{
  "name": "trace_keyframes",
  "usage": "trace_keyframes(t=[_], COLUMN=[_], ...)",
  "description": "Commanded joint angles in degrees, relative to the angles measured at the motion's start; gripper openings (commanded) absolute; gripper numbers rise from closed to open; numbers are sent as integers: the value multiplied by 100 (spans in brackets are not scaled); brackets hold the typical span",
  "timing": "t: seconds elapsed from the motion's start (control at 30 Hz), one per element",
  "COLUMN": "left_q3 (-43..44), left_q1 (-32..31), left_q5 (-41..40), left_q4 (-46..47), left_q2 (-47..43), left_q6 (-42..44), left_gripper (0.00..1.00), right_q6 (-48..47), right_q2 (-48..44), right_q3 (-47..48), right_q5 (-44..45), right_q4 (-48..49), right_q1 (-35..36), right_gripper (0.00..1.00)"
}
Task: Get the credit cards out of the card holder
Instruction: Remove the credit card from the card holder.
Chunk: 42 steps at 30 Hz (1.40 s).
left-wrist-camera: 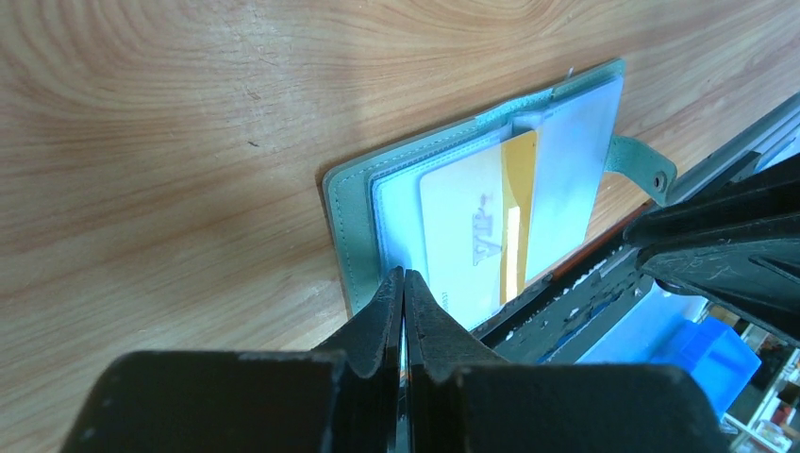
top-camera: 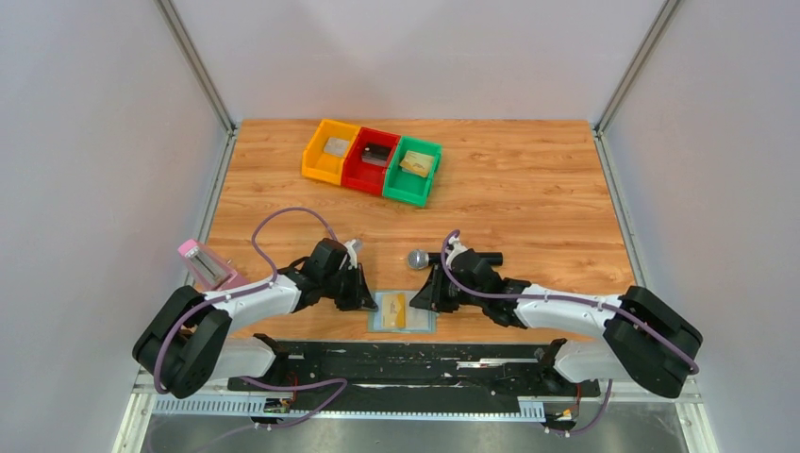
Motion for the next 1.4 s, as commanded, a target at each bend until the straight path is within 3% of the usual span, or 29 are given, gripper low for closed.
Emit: trace_keyframes(t=[0.0, 0.37, 0.7, 1.1, 1.37], left_q3=[130, -36, -205, -241, -269], left_q1=[-22, -21, -18, -20, -22], left_q5=[-78, -53, 90, 125, 39], left_q4=[-50, 115, 488, 504, 491], left_q2=[-57, 81, 287, 416, 357], left_q6=[95, 57, -56, -62, -54], left_gripper=[8, 8, 8, 8, 7], right_q6=[56, 148, 227, 345, 350], right_q2=[148, 1079, 1553, 1517, 1318], right_q3=[184, 470, 793, 712, 856], right_q5=[-39, -334, -178, -86, 414], right_q4=[67, 465, 164, 265, -532], right_q1=[-12, 17, 148, 150, 154], right_gripper=[22, 29, 32, 32, 34])
